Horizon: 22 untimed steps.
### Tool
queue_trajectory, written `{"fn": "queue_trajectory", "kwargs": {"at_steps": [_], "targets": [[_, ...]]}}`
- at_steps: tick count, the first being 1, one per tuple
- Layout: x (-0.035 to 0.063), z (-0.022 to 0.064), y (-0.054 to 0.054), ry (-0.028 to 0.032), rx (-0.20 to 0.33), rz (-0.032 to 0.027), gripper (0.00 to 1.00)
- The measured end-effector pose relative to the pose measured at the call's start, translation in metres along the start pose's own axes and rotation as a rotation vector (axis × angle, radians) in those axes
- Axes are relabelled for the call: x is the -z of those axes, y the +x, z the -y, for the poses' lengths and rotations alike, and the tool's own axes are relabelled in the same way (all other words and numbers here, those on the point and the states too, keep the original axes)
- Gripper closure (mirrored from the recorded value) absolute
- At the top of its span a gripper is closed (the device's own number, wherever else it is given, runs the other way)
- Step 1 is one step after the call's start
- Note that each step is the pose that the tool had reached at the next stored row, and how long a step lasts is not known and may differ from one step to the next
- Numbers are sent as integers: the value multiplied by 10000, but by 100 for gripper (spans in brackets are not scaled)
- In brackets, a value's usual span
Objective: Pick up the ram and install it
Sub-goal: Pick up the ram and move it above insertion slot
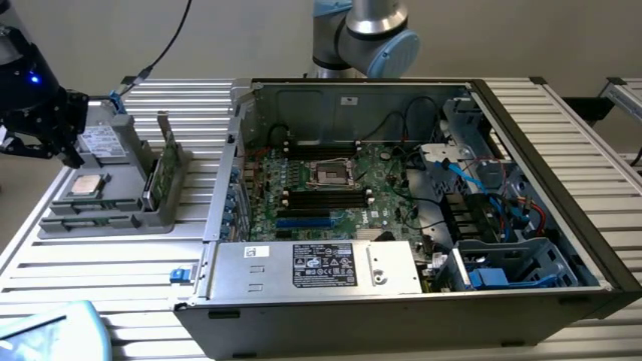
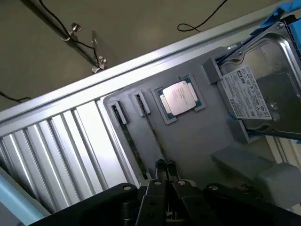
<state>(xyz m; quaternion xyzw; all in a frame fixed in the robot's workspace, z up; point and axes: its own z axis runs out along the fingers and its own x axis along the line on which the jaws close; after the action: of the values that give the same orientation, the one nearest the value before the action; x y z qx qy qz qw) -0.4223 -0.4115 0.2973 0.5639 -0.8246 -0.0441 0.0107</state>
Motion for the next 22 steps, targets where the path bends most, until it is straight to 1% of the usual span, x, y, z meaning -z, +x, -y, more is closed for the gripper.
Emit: {"fn": "queue_trajectory", "kwargs": {"at_steps": [19, 22], "targets": [[-146, 12, 4, -115, 3439, -290, 90], [-164, 11, 6, -131, 3896, -329, 90]]}}
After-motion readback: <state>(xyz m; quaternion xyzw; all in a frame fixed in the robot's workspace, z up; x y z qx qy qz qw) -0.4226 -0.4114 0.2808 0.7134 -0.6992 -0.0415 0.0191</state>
